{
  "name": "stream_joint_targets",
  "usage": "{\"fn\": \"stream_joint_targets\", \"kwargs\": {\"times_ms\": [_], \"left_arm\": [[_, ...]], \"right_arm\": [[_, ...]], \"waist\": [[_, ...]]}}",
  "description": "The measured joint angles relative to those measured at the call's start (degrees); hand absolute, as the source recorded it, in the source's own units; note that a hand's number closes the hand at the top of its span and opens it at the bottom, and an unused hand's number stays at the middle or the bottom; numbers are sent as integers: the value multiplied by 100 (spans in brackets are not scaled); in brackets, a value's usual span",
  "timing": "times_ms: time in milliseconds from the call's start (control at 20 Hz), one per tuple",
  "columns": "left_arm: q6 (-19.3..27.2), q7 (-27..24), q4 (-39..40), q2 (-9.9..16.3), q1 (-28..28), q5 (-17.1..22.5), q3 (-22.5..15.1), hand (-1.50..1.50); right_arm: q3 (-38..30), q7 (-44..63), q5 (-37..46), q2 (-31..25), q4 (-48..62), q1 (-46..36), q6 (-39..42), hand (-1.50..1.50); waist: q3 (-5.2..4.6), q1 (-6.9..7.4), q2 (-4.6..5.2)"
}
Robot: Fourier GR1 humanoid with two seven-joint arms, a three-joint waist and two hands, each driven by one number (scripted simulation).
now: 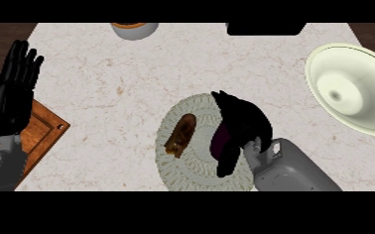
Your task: Pick the eggplant from the placemat and place it in the bowl
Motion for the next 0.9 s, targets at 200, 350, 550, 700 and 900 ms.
{"fn": "stream_joint_targets", "kwargs": {"times_ms": [200,350,550,700,900], "left_arm": [[-13,103,29,-47,-149,-75,30,0],[-26,110,-2,-134,-105,-183,29,0],[-167,52,100,-153,-148,-207,195,0],[-263,104,76,-151,-165,-202,273,0],[-288,198,102,-199,-277,-267,308,0]], "right_arm": [[-82,-230,257,9,39,242,12,-150],[-148,-439,472,137,139,364,26,-150],[-233,-664,741,252,229,493,98,-150],[-235,-771,972,336,350,632,110,-150],[-320,-844,1134,456,500,716,177,-150]], "waist": [[2,5,5],[3,17,6],[2,20,8],[2,24,7],[2,23,8]]}}
